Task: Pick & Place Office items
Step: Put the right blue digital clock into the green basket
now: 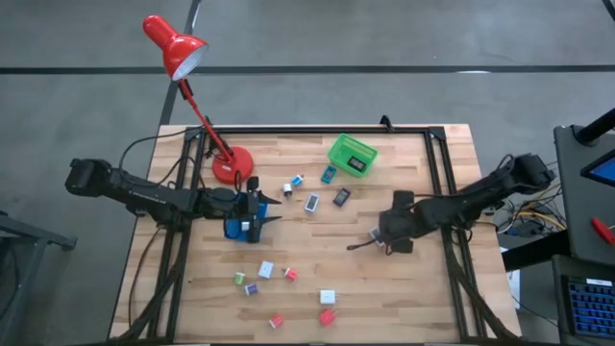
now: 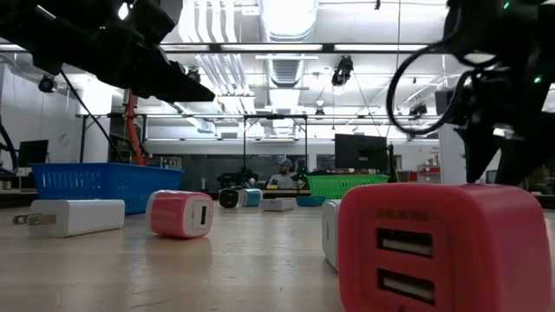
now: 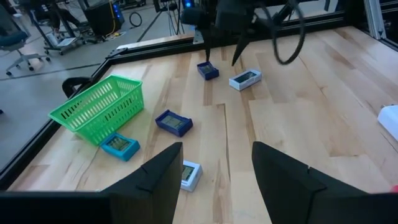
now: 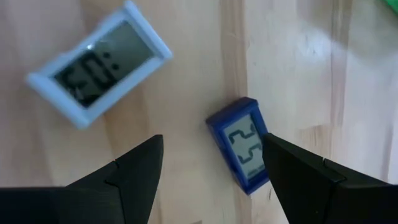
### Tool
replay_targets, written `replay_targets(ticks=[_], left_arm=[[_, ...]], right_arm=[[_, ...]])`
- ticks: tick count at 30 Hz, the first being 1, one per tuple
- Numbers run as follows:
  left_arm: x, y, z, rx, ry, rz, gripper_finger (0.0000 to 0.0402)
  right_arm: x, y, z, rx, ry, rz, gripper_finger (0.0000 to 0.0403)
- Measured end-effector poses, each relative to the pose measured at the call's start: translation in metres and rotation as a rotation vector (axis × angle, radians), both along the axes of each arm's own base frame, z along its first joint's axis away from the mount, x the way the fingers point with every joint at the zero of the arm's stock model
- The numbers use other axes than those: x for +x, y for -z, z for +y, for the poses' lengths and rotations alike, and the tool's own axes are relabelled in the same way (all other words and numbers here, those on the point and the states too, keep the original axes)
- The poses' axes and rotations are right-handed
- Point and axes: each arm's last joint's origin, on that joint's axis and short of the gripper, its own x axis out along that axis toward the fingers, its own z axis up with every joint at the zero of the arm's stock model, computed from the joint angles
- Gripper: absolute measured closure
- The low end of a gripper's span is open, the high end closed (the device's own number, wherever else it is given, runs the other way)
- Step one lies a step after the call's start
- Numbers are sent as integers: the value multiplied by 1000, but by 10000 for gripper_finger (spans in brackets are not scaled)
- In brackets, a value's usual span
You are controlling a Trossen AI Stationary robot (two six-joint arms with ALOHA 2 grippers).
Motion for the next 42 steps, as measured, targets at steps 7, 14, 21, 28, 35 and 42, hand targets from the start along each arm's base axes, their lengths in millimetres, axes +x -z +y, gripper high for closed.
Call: replay_targets(ticks=[7,14,21,28,35,42], left_arm=[[0,0,0,0,0,0,207],[0,0,0,0,1,0,207],[0,-1,0,2,3,-6,207],[0,-1,0,1,6,-11,207],[0,-1,0,1,7,-11,207],[0,-1,0,3,7,-12,207]], right_arm=[[7,16,-9,-18,50,92,138],[11,24,-17,-22,94,133,138],[12,24,-22,-12,119,130,138],[17,26,-26,44,47,115,145],[32,19,-21,161,43,23,169],[54,12,-14,267,-8,-71,183]])
